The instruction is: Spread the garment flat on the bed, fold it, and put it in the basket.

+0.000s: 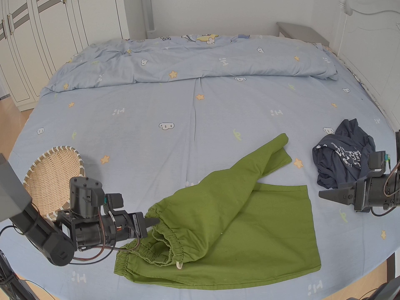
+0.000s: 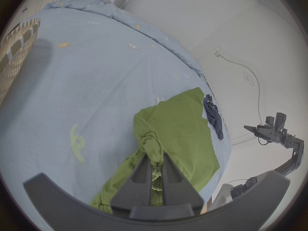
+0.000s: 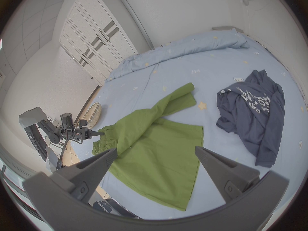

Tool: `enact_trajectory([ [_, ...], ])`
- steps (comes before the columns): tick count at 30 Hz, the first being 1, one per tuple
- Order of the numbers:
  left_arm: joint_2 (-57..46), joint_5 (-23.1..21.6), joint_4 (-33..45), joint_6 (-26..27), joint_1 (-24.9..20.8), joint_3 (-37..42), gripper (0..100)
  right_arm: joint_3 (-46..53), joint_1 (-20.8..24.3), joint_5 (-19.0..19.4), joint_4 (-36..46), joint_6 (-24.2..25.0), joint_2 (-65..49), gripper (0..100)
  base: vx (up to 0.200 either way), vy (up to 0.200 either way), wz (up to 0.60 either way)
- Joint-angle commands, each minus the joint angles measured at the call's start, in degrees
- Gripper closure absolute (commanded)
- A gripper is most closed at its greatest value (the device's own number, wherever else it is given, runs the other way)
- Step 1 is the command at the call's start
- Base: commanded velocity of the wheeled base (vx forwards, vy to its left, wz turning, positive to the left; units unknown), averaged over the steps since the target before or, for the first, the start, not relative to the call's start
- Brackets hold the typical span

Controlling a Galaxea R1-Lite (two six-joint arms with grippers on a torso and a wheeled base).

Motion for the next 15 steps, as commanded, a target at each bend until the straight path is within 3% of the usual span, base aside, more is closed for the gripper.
enact_trajectory([
  [1, -6.18, -0.13, 8.67, 4.15, 4.43, -9.89, 100, -3.21, -1.57, 1.46, -3.53, 0.52, 1.73, 0, 0.000, 0.000, 0.00],
  [6, -7.77, -0.39, 10.78, 5.99, 8.21, -13.94, 100, -9.27, -4.64, 6.47, -3.71, 0.78, 5.33, 0, 0.000, 0.000, 0.00],
  [9, -8.03, -0.39, 10.96, 7.05, 10.32, -16.31, 100, -16.13, -6.75, 11.74, -3.62, 1.93, 11.13, 0, 0.000, 0.000, 0.00],
  [15, -6.18, -0.48, 11.31, 7.05, 12.26, -22.90, 100, -26.06, -7.89, 13.58, -3.62, 3.07, 21.95, 0, 0.000, 0.000, 0.00],
])
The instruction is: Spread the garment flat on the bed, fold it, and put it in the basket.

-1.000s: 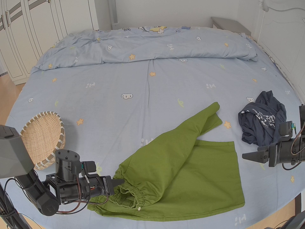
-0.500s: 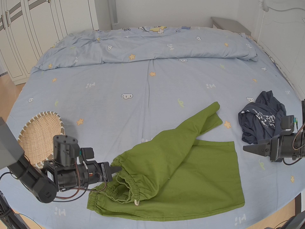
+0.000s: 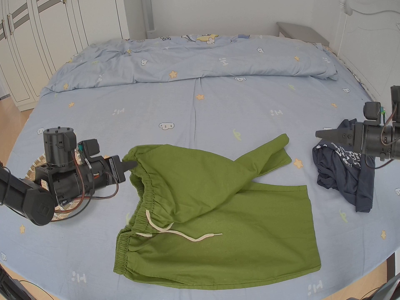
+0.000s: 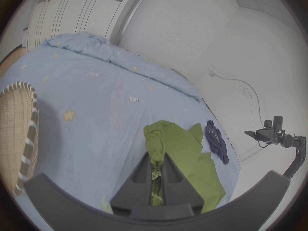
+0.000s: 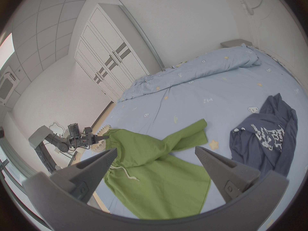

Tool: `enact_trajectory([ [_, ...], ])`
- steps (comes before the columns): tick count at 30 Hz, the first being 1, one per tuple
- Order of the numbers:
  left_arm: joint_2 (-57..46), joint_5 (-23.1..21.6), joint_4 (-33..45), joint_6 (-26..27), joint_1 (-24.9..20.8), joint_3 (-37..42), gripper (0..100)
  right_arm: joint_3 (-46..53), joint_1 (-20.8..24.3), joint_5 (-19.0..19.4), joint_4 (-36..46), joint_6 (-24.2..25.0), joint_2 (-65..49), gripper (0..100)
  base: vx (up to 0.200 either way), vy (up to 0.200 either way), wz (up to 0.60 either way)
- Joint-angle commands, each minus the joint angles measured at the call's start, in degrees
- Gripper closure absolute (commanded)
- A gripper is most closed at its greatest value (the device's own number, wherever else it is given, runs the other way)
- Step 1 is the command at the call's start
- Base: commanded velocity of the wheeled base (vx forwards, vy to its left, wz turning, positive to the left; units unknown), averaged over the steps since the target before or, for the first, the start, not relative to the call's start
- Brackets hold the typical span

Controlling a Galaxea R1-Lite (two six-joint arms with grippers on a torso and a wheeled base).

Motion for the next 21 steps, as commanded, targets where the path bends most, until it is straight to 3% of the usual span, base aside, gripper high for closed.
enact_trajectory([
  [1, 1.42, -0.06, 0.48, 0.37, 3.06, -7.47, 100, -10.15, -2.19, 2.03, -0.02, 0.94, 13.62, 0, 0.000, 0.000, 0.00],
  [7, 6.17, -0.06, 1.36, 0.46, 3.59, -13.36, 100, -19.55, -2.54, 1.94, 1.56, 1.11, 24.78, 0, 0.000, 0.000, 0.00],
  [11, 7.84, -0.15, 1.54, 0.46, 4.90, -15.56, 100, -21.05, -2.37, 1.68, 5.16, 0.85, 28.47, 0, 0.000, 0.000, 0.00],
  [21, 11.36, -0.15, 1.63, 0.46, 4.90, -18.19, 100, -22.63, -1.23, 1.15, 5.52, 0.67, 36.65, 0, 0.000, 0.000, 0.00],
])
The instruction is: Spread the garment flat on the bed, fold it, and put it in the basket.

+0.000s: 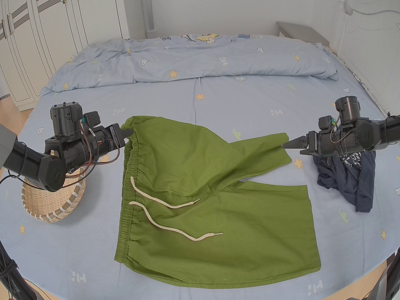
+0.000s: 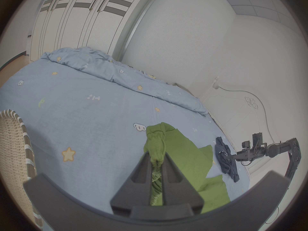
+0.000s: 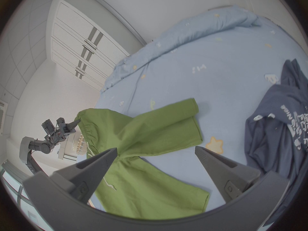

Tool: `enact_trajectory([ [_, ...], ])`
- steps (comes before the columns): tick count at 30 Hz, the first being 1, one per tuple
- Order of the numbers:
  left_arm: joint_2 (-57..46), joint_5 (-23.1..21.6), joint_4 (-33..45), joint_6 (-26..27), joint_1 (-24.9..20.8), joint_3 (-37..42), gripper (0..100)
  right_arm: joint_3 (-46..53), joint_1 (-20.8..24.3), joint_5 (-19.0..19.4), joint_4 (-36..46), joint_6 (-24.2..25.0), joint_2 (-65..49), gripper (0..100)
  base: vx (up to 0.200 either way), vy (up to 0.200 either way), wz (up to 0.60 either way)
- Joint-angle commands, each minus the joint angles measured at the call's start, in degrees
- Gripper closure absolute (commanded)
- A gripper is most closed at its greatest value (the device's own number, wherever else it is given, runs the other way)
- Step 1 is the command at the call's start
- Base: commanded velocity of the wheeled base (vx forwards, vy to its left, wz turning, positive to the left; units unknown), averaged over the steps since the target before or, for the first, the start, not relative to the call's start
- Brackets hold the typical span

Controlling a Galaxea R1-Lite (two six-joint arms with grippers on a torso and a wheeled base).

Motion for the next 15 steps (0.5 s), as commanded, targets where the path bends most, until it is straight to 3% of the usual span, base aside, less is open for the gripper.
enact_trajectory([
  [1, 1.96, -0.01, -0.04, -0.01, -0.06, -0.53, 100, -1.16, 0.65, -0.34, 0.10, -0.01, 5.70, 0, 0.000, 0.000, 0.00],
  [5, 1.96, -0.01, -0.04, -0.01, -0.06, -0.44, 100, -2.39, 0.74, -0.78, 0.10, -0.01, 7.29, 0, 0.000, 0.000, 0.00],
  [8, 1.78, -0.01, -0.04, -0.01, -0.24, -0.18, 100, -5.02, 1.18, -3.15, 0.10, -0.10, 9.75, 0, 0.000, 0.000, 0.00],
  [15, 1.52, -0.01, -0.04, -0.01, -0.41, 0.09, 100, -11.00, 0.83, -3.51, 2.39, 0.08, 12.38, 0, 0.000, 0.000, 0.00],
])
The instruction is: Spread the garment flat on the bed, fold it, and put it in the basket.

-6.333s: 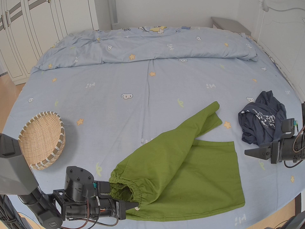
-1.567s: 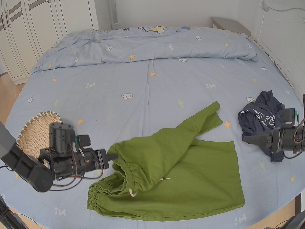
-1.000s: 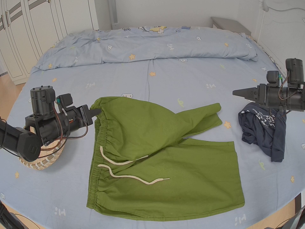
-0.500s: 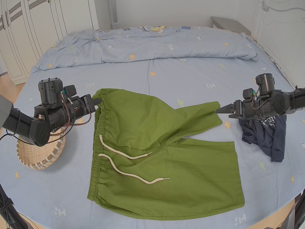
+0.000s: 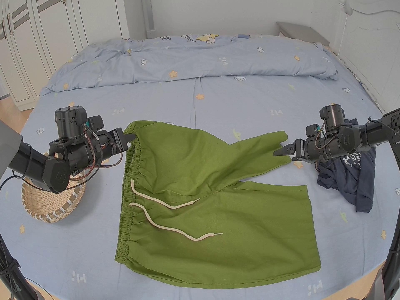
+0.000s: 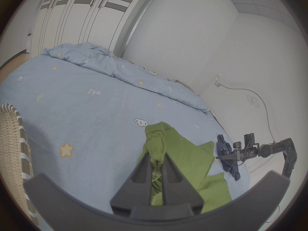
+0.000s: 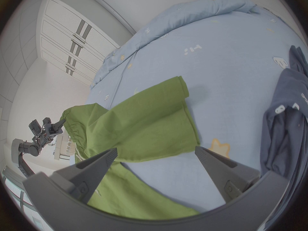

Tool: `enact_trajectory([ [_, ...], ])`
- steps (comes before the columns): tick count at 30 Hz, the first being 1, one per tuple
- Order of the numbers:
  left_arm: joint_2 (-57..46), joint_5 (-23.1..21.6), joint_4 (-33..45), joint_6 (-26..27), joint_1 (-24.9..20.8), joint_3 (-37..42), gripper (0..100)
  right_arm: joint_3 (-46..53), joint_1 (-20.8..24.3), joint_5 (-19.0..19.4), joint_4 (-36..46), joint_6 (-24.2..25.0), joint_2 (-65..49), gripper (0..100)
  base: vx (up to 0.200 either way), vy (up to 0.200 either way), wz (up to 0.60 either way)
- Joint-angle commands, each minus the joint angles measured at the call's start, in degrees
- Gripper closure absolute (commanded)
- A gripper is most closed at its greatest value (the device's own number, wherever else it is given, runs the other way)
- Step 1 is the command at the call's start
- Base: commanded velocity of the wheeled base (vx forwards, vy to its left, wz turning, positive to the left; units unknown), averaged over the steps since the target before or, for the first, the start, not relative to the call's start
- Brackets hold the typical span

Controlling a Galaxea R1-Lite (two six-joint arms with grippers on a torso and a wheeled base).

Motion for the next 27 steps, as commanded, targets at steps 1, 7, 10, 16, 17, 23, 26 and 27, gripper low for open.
enact_trajectory([
  [1, -0.19, 0.01, -0.03, -0.03, -0.13, 0.12, 100, -4.18, -0.24, -0.33, 1.20, 0.14, 3.56, 0, 0.000, 0.000, 0.00],
  [7, -0.10, 0.01, -0.03, -0.03, -0.04, 0.12, 100, -5.59, -0.24, -2.35, 1.11, 0.14, 5.67, 0, 0.000, 0.000, 0.00],
  [10, -0.01, 0.10, -0.03, -0.03, -0.13, 0.12, 100, -5.85, -0.33, -4.02, 0.58, 0.05, 6.46, 0, 0.000, 0.000, 0.00],
  [16, 0.07, 0.01, -0.03, -0.03, -0.04, 0.12, 100, -6.82, -0.33, -3.67, 1.02, 0.23, 6.63, 0, 0.000, 0.000, 0.00],
  [17, 0.07, 0.10, -0.03, -0.03, -0.04, 0.12, 100, -6.82, -0.07, -3.58, 1.02, 0.40, 6.63, 0, 0.000, 0.000, 0.00],
  [23, 0.07, 0.10, -0.03, -0.03, -0.04, 0.12, 100, -7.52, 1.16, -2.87, 0.85, 0.76, 6.72, 0, 0.000, 0.000, 0.00],
  [26, 0.07, 0.10, -0.12, -0.03, 0.04, 0.03, 100, -7.70, 1.60, -1.73, 0.93, 1.90, 6.63, 0, 0.000, 0.000, 0.00],
  [27, 0.07, 0.10, -0.12, -0.03, 0.04, 0.03, 100, -7.70, 1.78, -1.56, 0.93, 2.16, 6.55, 0, 0.000, 0.000, 0.00],
])
